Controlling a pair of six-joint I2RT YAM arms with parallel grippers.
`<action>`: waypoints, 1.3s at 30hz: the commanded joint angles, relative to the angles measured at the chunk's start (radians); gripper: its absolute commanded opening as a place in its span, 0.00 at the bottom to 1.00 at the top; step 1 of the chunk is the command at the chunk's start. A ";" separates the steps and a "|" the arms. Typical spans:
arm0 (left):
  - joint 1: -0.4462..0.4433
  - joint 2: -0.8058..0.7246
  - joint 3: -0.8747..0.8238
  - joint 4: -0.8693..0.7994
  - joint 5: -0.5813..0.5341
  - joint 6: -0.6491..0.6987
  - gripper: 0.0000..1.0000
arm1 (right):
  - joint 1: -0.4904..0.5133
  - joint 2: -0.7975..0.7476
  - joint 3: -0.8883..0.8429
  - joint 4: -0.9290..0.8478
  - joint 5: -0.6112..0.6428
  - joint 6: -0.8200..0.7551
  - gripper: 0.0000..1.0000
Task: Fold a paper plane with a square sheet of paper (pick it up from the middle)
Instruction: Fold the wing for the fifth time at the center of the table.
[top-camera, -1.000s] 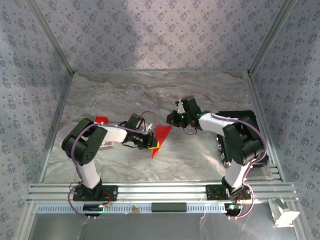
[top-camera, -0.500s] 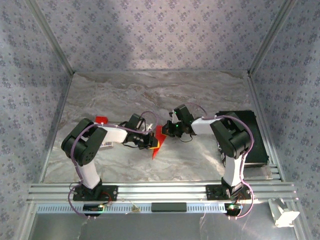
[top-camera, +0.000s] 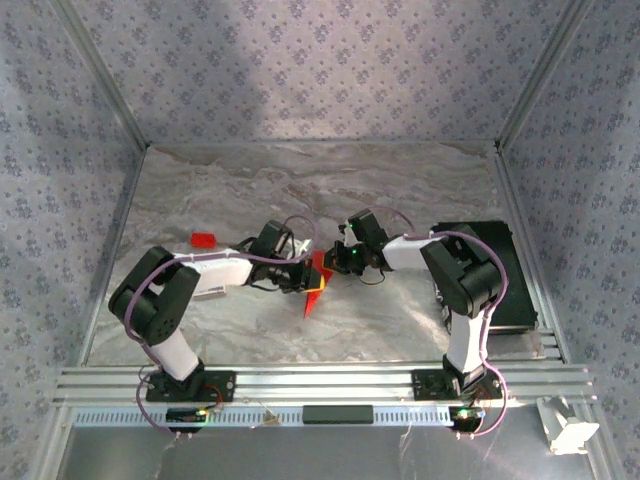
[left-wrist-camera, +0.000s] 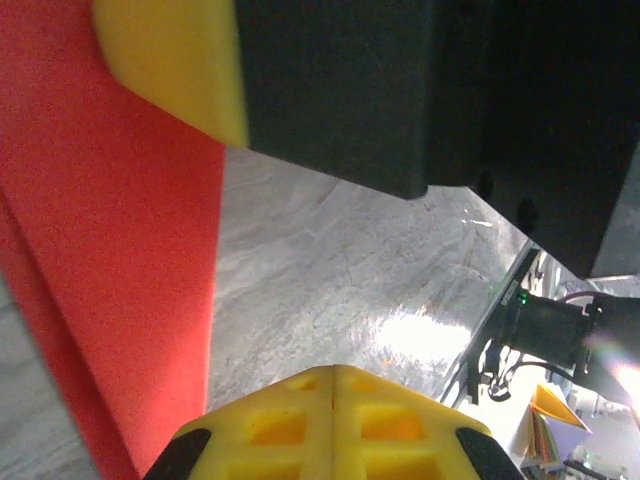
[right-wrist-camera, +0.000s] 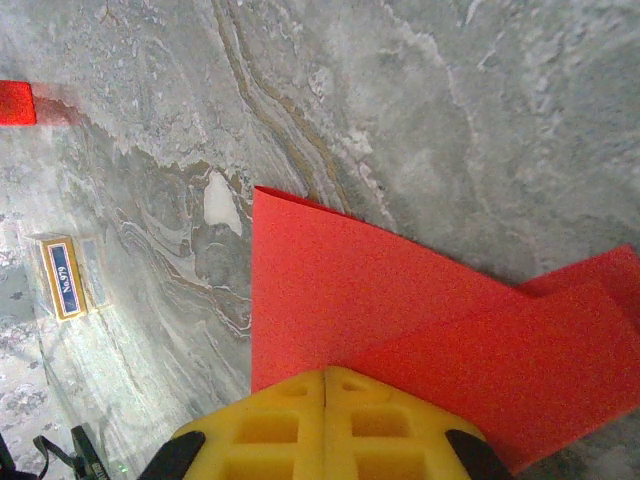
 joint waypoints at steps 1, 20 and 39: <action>-0.018 0.033 0.030 -0.052 0.043 0.023 0.03 | -0.009 0.014 -0.030 -0.078 0.084 0.010 0.03; -0.022 -0.033 -0.086 -0.105 -0.042 0.049 0.03 | -0.019 0.003 -0.043 -0.077 0.085 0.010 0.03; -0.021 -0.024 -0.202 -0.090 -0.088 0.019 0.01 | -0.024 0.001 -0.061 -0.044 0.077 0.022 0.03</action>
